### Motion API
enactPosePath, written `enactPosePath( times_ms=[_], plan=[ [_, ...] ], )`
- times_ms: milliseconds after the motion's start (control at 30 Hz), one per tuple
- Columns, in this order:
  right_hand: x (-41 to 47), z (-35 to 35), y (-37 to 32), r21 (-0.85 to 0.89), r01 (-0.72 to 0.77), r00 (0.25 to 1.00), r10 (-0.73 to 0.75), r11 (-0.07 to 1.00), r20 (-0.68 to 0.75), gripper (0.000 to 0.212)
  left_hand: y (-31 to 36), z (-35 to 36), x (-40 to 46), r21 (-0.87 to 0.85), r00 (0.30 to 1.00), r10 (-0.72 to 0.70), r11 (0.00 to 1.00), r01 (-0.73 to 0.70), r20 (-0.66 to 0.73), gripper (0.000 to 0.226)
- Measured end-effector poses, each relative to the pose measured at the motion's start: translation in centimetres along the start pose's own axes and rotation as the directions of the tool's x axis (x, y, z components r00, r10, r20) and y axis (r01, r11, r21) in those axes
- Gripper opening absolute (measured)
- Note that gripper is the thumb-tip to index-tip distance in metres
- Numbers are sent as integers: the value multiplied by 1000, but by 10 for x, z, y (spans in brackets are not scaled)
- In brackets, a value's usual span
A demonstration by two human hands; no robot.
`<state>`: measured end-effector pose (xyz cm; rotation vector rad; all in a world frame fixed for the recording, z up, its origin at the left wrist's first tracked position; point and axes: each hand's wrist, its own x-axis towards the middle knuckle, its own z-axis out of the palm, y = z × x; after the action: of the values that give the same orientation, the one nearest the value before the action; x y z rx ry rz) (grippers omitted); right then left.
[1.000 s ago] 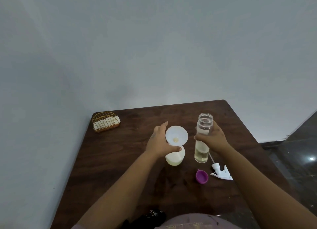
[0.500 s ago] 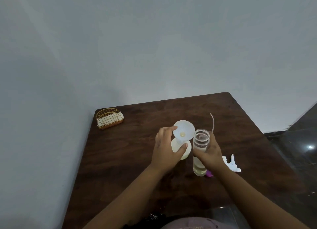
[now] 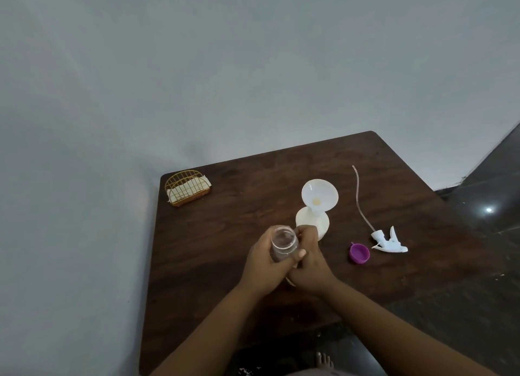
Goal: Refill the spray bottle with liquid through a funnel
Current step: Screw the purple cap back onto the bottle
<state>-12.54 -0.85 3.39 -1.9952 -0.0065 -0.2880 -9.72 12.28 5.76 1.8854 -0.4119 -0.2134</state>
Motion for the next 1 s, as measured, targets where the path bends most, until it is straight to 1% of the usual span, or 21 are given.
enactPosePath(
  times_ms=[33,100,167,200,267,333,400,500,567,600,667,700,767,833,867,933,1000],
  plan=[
    [1,3,1,-83,48,999,-48,995,11,49,-3,-4,-1,3,1000,3,1000,-3,4,44],
    [2,3,7,-244,140,989,-123,960,83,54,-7,-12,-3,37,1000,11,999,-11,-4,40],
    [2,-5,17,-356,119,988,-76,927,131,63,-11,-18,-2,77,999,5,997,-2,-41,37],
    [1,-11,24,-399,78,992,-30,914,126,66,-14,-21,0,97,998,3,995,3,-66,36],
    [-2,-24,42,-483,-60,993,100,874,56,70,-21,-26,6,135,995,-11,991,24,-99,37],
    [-3,-41,60,-558,-228,970,235,798,-60,74,-28,-29,13,162,993,-41,985,58,-107,40],
    [-3,-58,79,-628,-350,930,338,695,-145,73,-34,-30,18,190,992,-50,979,71,-113,45],
    [-1,-79,101,-691,-453,862,474,564,-178,66,-41,-32,23,208,991,-55,975,79,-119,54],
    [-1,-85,111,-724,-467,825,545,508,-150,56,-44,-33,24,196,992,-55,978,76,-113,56],
    [-2,-86,116,-738,-454,819,561,499,-124,51,-45,-33,24,189,992,-56,979,76,-112,57],
    [-5,-83,122,-745,-427,828,554,513,-93,46,-45,-32,25,178,993,-63,981,81,-104,56],
    [-7,-81,123,-743,-417,834,546,523,-84,47,-45,-31,25,174,993,-68,981,84,-98,52],
    [-8,-76,117,-736,-413,828,558,536,-58,53,-44,-32,26,167,994,-76,982,89,-83,45],
    [-7,-69,105,-704,-437,805,593,560,-27,60,-44,-33,27,165,994,-93,981,101,-58,47],
    [-5,-65,98,-664,-457,801,598,592,-19,63,-44,-33,28,164,994,-103,980,109,-44,49],
    [-2,-57,79,-522,-504,810,586,688,-10,63,-44,-33,29,166,993,-118,979,120,-25,54],
    [3,-48,53,-301,-565,793,607,768,59,59,-43,-34,28,164,992,-124,978,125,-18,58]
  ],
)
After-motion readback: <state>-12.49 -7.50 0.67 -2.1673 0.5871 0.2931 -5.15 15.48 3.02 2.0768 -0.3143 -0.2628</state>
